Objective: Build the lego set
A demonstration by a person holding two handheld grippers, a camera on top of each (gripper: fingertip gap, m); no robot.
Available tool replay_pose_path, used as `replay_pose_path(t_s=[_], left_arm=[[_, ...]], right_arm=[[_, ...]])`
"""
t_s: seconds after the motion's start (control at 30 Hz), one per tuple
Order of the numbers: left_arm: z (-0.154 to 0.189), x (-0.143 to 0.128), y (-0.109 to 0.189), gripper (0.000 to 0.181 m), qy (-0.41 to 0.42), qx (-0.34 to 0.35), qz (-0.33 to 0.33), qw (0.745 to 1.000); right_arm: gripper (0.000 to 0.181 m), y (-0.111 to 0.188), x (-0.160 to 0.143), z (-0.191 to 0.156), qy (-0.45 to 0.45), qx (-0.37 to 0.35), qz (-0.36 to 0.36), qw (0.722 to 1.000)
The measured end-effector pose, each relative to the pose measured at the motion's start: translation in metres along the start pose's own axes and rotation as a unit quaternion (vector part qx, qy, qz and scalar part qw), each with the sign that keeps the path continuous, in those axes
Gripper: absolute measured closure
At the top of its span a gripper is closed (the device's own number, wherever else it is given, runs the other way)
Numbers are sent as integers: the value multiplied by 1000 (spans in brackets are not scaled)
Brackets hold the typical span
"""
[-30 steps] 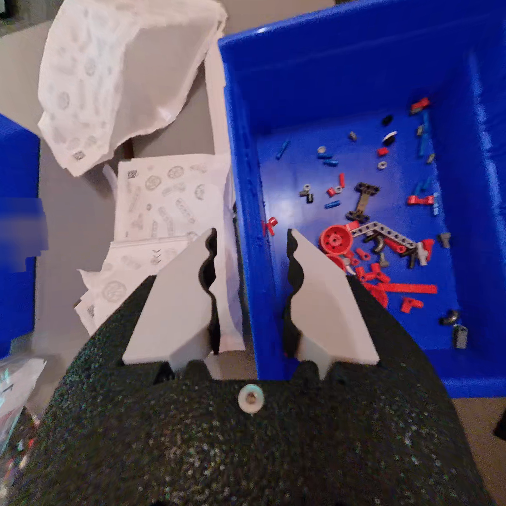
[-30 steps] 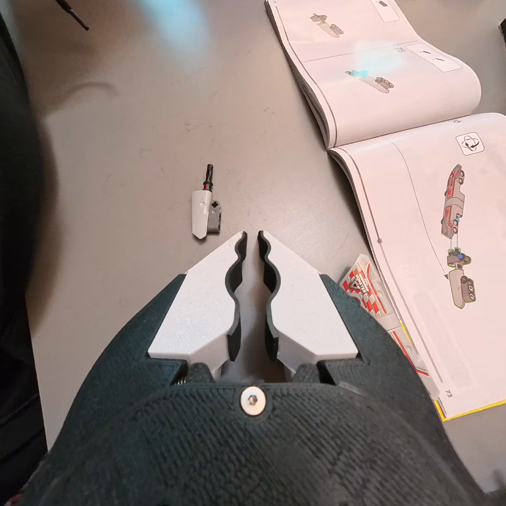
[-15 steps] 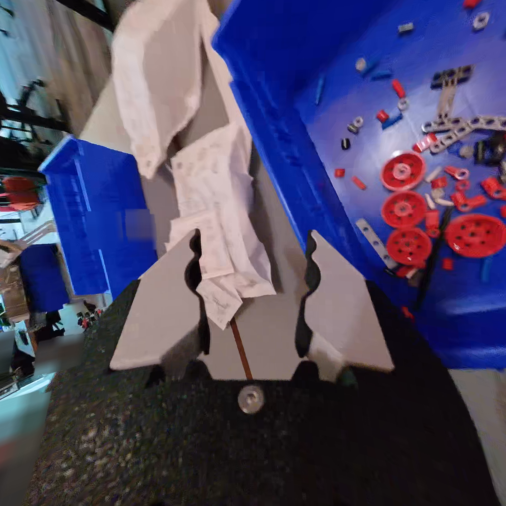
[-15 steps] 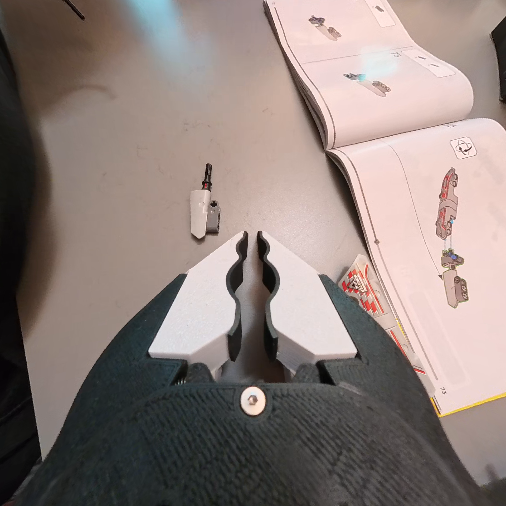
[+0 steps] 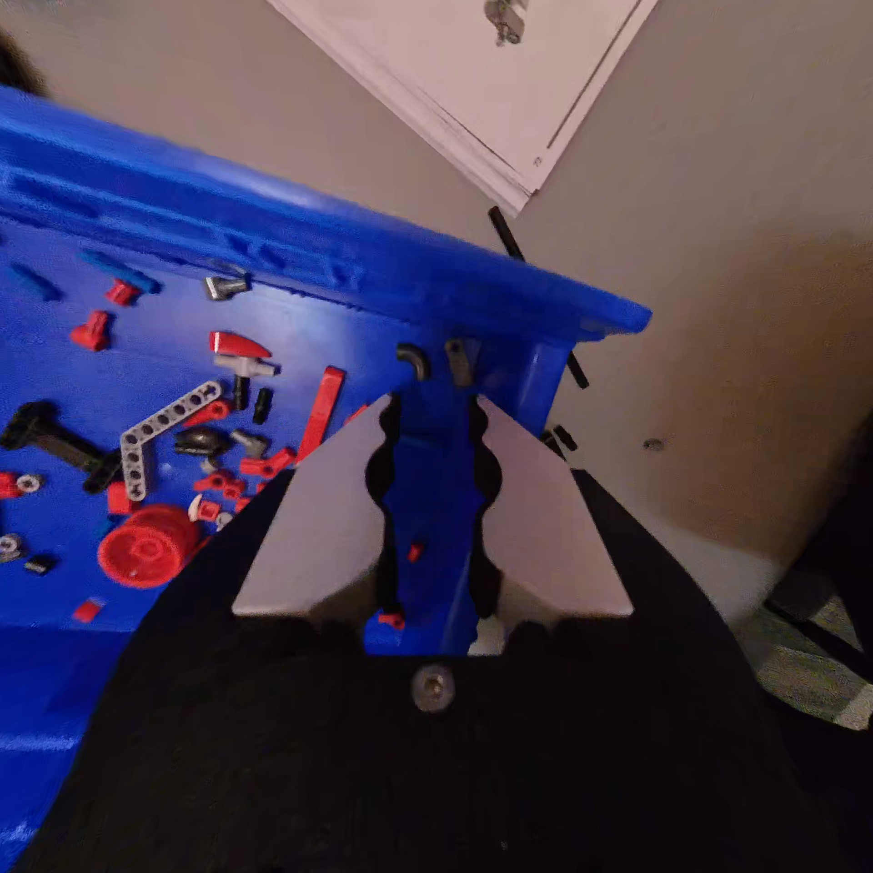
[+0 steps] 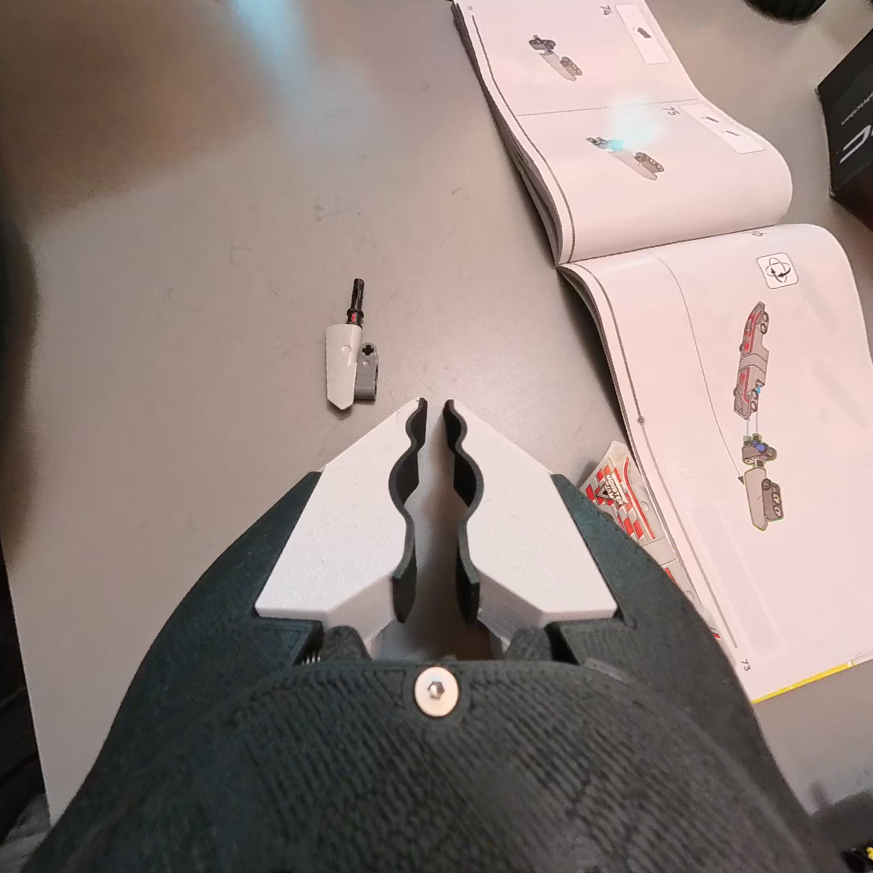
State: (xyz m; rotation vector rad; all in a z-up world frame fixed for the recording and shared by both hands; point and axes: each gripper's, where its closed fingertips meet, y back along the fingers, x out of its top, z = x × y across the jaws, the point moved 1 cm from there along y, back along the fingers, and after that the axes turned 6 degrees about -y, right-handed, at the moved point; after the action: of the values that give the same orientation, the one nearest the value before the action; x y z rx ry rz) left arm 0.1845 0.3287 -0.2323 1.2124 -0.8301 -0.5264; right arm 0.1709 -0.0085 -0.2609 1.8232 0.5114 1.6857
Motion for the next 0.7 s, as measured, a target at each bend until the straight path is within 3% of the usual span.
replay_pose_path(t_s=[0.13, 0.27, 0.4, 0.57, 0.63, 0.7], left_arm=[[0, 6, -24, 165, 19, -16, -21, 999], [-3, 4, -24, 159, 32, -25, -14, 999], [-22, -7, -21, 161, 39, 29, -37, 998], [-3, 17, -10, 172, 20, -33, 41, 998], [7, 15, -16, 171, 1, -65, 29, 997], [3, 6, -26, 170, 1, -53, -7, 999]], right_arm=[[172, 0, 0, 1, 9, -14, 2, 1000], [171, 1, 0, 2, 11, -19, 3, 1000], [170, 1, 0, 2, 10, -20, 3, 1000], [169, 1, 1, 2, 13, -23, 4, 1000], [169, 1, 1, 2, 12, -23, 4, 1000], [169, 1, 1, 2, 11, -22, 4, 1000]])
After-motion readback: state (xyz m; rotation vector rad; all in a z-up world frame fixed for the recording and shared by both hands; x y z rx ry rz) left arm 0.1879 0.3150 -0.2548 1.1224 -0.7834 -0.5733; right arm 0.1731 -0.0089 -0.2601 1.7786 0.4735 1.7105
